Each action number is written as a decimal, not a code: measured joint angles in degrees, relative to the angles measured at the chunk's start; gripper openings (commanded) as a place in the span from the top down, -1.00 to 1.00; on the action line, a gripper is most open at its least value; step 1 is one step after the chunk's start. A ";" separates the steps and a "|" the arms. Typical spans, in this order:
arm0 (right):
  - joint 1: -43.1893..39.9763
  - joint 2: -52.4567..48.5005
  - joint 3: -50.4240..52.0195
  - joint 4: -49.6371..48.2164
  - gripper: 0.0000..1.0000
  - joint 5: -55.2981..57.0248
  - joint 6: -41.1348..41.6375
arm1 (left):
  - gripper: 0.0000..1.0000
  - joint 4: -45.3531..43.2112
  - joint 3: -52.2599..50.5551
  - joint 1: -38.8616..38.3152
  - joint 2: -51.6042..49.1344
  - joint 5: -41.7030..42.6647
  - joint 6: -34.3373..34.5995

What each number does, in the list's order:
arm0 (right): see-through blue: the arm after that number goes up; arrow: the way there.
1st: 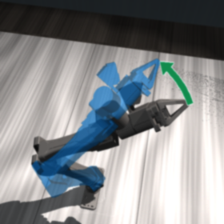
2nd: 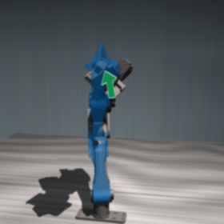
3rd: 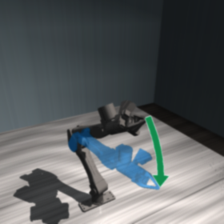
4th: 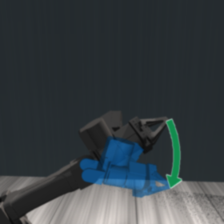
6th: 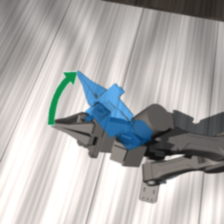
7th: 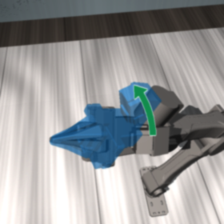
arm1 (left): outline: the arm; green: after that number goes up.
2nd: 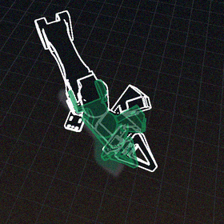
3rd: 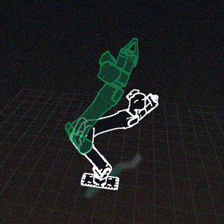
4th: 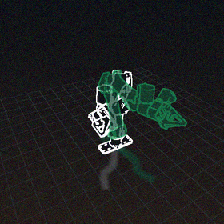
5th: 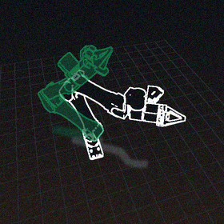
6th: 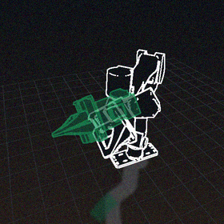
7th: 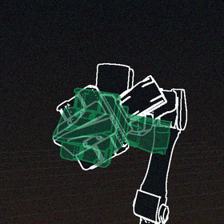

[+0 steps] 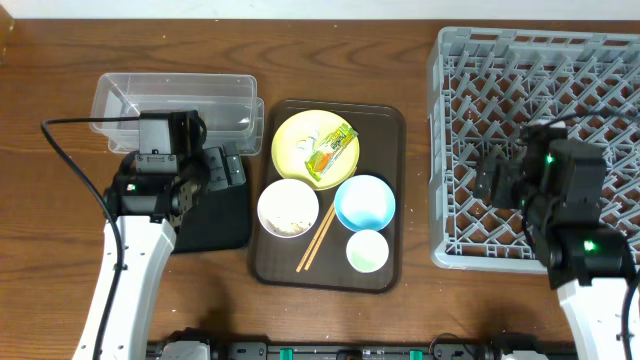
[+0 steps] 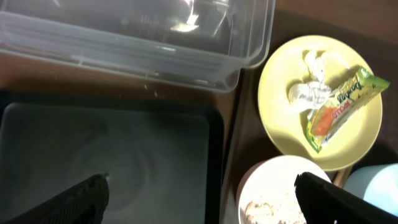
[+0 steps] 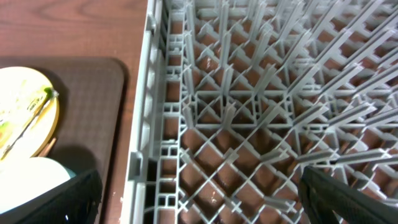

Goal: Sort waste into correct bins and load items into the dishwasher rack
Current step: 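Reach the left gripper to the tissue and wrapper on the yellow plate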

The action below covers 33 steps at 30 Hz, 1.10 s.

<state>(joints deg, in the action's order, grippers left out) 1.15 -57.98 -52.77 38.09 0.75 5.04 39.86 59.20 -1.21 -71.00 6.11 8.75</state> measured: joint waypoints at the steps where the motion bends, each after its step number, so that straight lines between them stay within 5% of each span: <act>1: 0.00 -0.76 -0.72 0.66 -0.99 -0.20 0.00 | -0.96 0.81 0.15 0.00 0.09 0.00 0.00; 8: 0.00 -2.91 -1.14 1.99 -0.98 -0.61 0.00 | -0.96 3.28 0.17 0.00 0.15 0.26 0.02; 17: 0.00 -2.93 -1.14 1.84 -0.99 -0.79 0.00 | -0.94 -5.20 1.55 -0.02 -0.79 5.79 -0.02; 33: 0.00 -2.93 -1.14 1.84 -0.99 -0.79 0.00 | -0.84 -12.70 15.39 -9.18 -20.00 7.13 -5.42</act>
<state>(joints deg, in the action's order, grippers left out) 1.15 -60.90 -53.91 39.92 -0.03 5.04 27.16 74.59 -10.39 -91.00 13.23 3.33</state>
